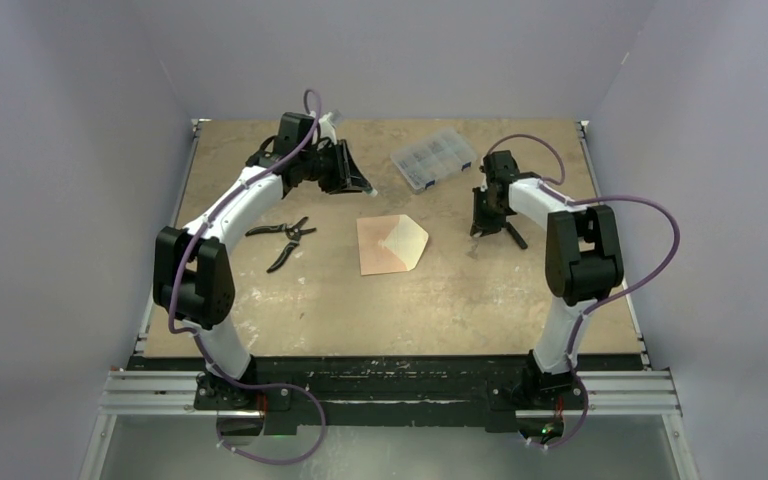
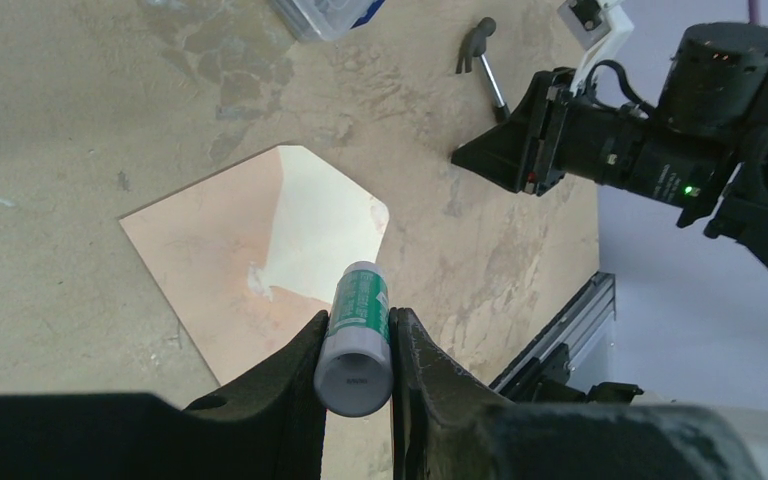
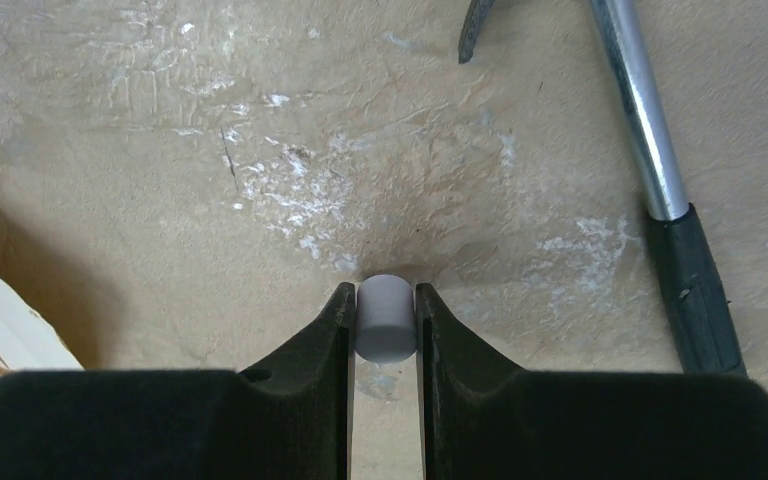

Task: Place the letter into the envelope and seal it

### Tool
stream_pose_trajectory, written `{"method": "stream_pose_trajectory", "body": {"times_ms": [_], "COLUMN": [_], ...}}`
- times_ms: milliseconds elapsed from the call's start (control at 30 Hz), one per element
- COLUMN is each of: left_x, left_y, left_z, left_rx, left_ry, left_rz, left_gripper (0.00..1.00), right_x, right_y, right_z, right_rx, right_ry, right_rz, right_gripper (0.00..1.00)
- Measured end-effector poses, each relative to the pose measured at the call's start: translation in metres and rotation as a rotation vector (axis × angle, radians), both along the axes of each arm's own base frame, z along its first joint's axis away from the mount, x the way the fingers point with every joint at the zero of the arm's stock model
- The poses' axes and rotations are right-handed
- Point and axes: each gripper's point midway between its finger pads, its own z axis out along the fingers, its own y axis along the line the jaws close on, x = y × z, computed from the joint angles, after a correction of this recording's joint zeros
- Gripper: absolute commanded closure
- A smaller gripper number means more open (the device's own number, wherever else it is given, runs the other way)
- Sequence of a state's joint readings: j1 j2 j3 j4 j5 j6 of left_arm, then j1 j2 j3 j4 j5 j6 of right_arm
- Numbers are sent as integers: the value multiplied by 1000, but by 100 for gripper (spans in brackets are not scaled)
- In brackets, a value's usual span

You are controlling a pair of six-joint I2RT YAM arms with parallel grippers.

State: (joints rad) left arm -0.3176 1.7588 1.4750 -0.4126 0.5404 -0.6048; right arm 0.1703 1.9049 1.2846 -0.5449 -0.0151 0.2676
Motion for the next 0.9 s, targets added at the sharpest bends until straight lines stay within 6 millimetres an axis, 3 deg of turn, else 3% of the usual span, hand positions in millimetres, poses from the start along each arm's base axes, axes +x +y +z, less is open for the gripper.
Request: {"method": "stream_pose_trajectory", "body": {"times_ms": [167, 533, 733, 900], "left_x": [-3, -3, -4, -5], "left_y": [3, 4, 5, 4], "left_z": [-6, -8, -9, -7], "left_rx": [33, 53, 74, 75], "left_ry": [0, -10, -9, -13], "left_rz": [-10, -23, -43, -57], "left_gripper": [100, 100, 100, 100], "right_x": [3, 4, 2, 16], "right_y": [-1, -2, -3, 0], "right_z": [-2, -2, 2, 20], "right_rx": [-12, -36, -44, -33], "right_ry": [15, 42, 51, 6], "right_rz": [24, 63, 83, 69], "right_gripper": [84, 51, 46, 39]}}
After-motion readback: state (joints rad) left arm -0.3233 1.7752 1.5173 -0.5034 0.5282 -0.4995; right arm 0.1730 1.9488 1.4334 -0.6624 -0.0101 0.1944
